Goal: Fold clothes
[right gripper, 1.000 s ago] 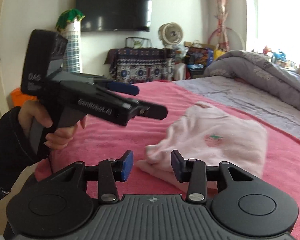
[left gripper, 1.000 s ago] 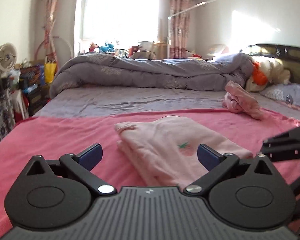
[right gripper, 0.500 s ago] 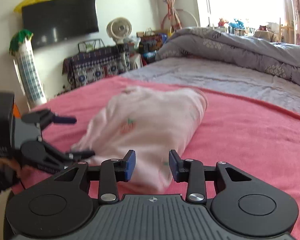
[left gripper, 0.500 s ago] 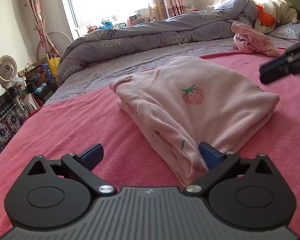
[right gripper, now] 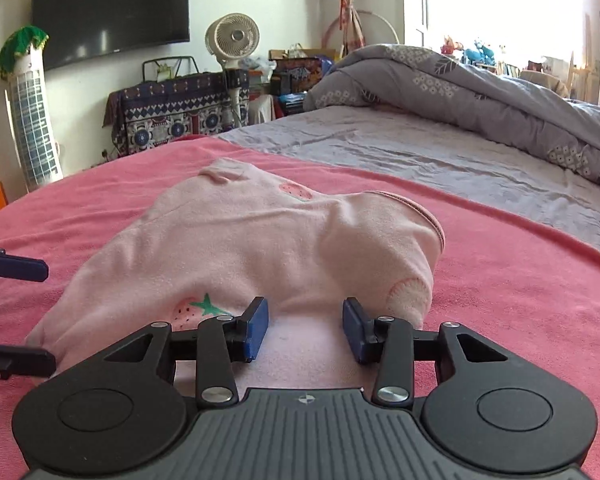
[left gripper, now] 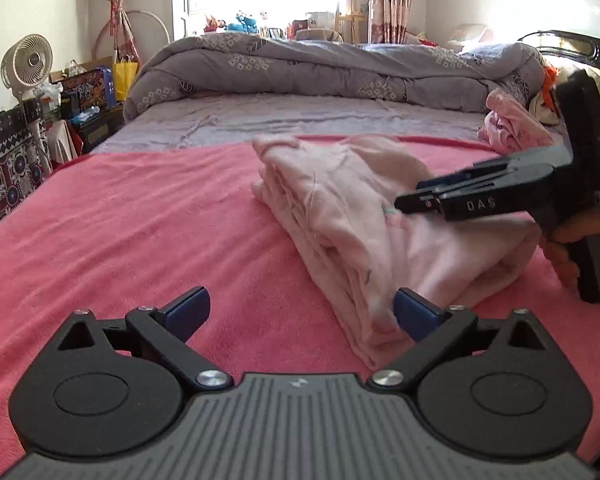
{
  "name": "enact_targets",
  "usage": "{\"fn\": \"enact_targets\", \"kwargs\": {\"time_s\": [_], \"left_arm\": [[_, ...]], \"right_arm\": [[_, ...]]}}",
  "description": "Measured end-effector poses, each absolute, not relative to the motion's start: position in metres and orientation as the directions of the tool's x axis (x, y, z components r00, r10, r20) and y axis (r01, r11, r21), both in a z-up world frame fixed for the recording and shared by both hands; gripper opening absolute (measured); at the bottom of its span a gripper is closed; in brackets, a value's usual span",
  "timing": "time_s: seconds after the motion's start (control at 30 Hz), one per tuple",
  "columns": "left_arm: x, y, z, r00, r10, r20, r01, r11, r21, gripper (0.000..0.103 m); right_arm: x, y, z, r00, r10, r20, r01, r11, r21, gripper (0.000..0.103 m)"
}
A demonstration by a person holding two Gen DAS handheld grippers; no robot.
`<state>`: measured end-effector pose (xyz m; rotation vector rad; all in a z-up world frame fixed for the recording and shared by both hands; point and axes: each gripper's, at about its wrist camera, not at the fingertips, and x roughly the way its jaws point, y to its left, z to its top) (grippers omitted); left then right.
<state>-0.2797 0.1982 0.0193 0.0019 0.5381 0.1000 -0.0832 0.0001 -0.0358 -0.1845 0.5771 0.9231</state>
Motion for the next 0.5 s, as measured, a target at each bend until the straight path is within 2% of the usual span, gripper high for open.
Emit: {"fn": "enact_targets", "kwargs": {"time_s": [0.07, 0.17, 0.27, 0.33, 0.37, 0.47, 0.5], "left_arm": [[-0.279, 0.190, 0.039, 0.890, 0.078, -0.450, -0.055, 0.996, 0.063, 0.098], [-0.260, 0.173, 0.054, 0.911, 0.065, -0.407, -0.014, 0.992, 0.129, 0.098], [-0.226, 0.158, 0.034, 0.876, 0.085, -0.474, -0.011, 0.987, 0.158, 0.099], [-0.204, 0.153, 0.005, 0.823, 0.139, -0.551, -0.031, 0.979, 0.199, 0.100], [-0.196, 0.151, -0.017, 0.786, 0.194, -0.586, -0.055, 0.968, 0.246, 0.102], [-0.205, 0.169, -0.018, 0.780, 0.169, -0.603, -0.102, 0.984, 0.143, 0.103], [-0.210, 0.171, -0.017, 0.772, 0.181, -0.610, -0.113, 0.983, 0.147, 0.103]], "right_arm": [[-0.087, -0.018, -0.025, 0.436, 0.732, -0.523, -0.799, 0.582, 0.148, 0.062], [-0.101, -0.042, -0.013, 0.439, 0.730, -0.524, -0.814, 0.570, 0.112, 0.065], [-0.115, -0.047, -0.022, 0.460, 0.672, -0.581, -0.817, 0.577, 0.021, 0.073], [-0.117, -0.042, -0.044, 0.467, 0.614, -0.637, -0.808, 0.589, -0.024, 0.075], [-0.116, -0.047, -0.053, 0.466, 0.628, -0.623, -0.797, 0.604, 0.014, 0.077], [-0.111, -0.054, -0.052, 0.438, 0.647, -0.624, -0.785, 0.614, 0.086, 0.077], [-0.112, -0.056, -0.050, 0.436, 0.648, -0.625, -0.784, 0.614, 0.090, 0.077]]}}
